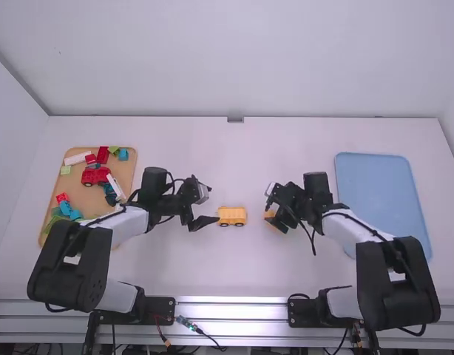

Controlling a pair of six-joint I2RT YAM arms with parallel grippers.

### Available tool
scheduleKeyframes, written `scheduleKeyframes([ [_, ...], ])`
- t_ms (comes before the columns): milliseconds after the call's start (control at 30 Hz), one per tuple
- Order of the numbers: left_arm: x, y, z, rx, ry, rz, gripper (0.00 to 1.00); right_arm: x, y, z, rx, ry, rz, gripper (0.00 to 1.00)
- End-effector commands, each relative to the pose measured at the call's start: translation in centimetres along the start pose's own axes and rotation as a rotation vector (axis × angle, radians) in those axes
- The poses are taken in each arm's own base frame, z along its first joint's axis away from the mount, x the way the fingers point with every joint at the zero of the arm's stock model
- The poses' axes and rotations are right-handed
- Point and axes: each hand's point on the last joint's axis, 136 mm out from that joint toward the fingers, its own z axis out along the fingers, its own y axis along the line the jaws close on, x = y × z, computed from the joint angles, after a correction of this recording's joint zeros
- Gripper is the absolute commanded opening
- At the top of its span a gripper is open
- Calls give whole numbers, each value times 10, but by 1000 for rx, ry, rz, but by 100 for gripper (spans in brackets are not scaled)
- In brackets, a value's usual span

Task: Assemble lego blocks to make yellow taxi

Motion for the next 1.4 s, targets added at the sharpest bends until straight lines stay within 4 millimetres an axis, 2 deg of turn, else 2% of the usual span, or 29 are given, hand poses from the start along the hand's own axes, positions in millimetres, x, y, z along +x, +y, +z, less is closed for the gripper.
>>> scheduleKeyframes([
  [0, -3, -10, 2, 60, -38, 13, 99, 3, 16, 3, -48, -73, 24, 99],
  [200, 7, -12, 9, 89, -40, -26, 99, 19, 23, 10, -78, -121, 44, 100],
  [467, 15, -16, 18, 148, -87, -73, 99, 30, 20, 20, -136, -143, 67, 88],
  [500, 16, -14, 20, 146, -86, -80, 99, 33, 19, 23, -146, -137, 77, 83],
  [600, 17, -13, 20, 143, -83, -75, 99, 35, 20, 28, -160, -130, 82, 79],
  [633, 17, -14, 20, 143, -83, -77, 99, 35, 21, 30, -167, -129, 82, 75],
  [700, 17, -14, 20, 143, -82, -77, 99, 34, 21, 32, -174, -127, 74, 52],
  [733, 17, -14, 20, 143, -82, -77, 99, 34, 21, 32, -174, -127, 73, 46],
  [1000, 18, -13, 20, 141, -81, -76, 99, 35, 21, 32, -171, -122, 84, 34],
  [1067, 18, -13, 20, 141, -81, -76, 99, 40, 20, 31, -169, -106, 96, 25],
  [1133, 19, -13, 20, 136, -75, -77, 99, 40, 21, 31, -174, -103, 102, 22],
  [1167, 21, -10, 21, 120, -61, -77, 99, 40, 21, 31, -173, -101, 102, 18],
  [1267, 26, -9, 24, 104, -31, -76, 99, 44, 20, 32, -162, -82, 106, 19],
  [1300, 27, -9, 25, 100, -24, -74, 99, 46, 18, 32, -154, -68, 114, 27],
  [1367, 27, -14, 26, 111, -27, -68, 99, 48, 17, 32, -148, -56, 126, 30],
])
